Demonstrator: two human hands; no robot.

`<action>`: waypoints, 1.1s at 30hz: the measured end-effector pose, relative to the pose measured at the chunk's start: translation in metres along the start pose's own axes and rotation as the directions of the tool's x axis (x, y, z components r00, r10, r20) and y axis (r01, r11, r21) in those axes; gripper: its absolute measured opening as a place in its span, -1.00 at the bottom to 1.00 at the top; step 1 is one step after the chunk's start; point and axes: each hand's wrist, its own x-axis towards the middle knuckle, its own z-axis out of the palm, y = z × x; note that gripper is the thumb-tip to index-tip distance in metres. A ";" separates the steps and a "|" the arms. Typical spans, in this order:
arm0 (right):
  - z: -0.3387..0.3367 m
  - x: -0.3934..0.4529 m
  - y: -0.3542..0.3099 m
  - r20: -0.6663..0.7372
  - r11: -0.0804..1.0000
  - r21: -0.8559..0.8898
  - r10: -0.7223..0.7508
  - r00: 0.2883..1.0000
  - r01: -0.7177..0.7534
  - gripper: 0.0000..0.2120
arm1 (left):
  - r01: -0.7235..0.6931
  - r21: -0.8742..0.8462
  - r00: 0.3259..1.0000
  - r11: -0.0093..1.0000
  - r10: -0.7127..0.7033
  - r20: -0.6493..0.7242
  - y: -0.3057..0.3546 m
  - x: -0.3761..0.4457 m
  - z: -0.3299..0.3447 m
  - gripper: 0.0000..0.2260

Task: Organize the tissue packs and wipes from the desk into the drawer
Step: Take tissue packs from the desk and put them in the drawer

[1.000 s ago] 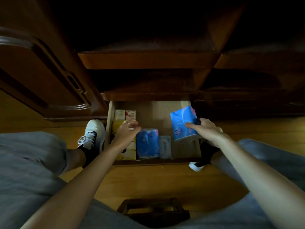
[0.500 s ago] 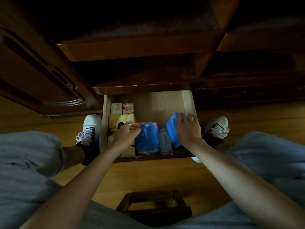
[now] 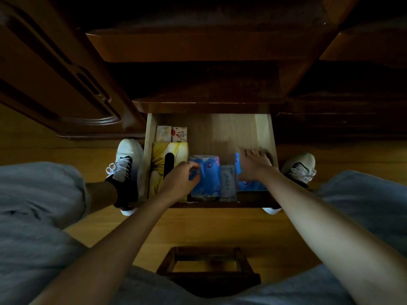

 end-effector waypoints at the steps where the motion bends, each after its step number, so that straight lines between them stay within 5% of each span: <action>1: 0.002 0.001 -0.001 0.050 1.000 0.001 0.010 0.999 -0.010 -0.05 | -0.005 0.022 1.000 1.000 0.005 0.004 -0.001 0.000 0.000 -0.73; 8: 0.009 0.007 -0.003 0.139 0.999 0.026 0.023 0.990 -0.027 -0.15 | -0.122 0.232 0.993 0.965 0.118 0.032 -0.005 0.002 -0.001 -0.70; 11: 0.021 0.011 -0.002 0.066 0.988 0.155 -0.021 0.998 0.010 -0.15 | -0.263 0.423 0.960 0.867 0.194 0.201 -0.010 -0.005 0.003 -0.63; 16: 0.030 0.026 -0.025 -0.014 0.988 -0.069 -0.138 0.990 0.137 -0.39 | -0.390 0.631 0.915 0.670 0.206 0.346 -0.015 -0.018 0.011 -0.60; 27: 0.035 0.040 -0.039 -0.061 0.985 -0.130 -0.121 0.991 0.112 -0.81 | -0.342 0.696 0.923 0.631 0.086 0.374 -0.014 -0.012 0.014 -0.43; 33: 0.042 0.032 -0.031 -0.219 0.990 0.001 -0.140 0.966 0.144 -0.61 | -0.370 0.689 0.895 0.623 0.042 0.444 -0.009 -0.009 0.011 -0.51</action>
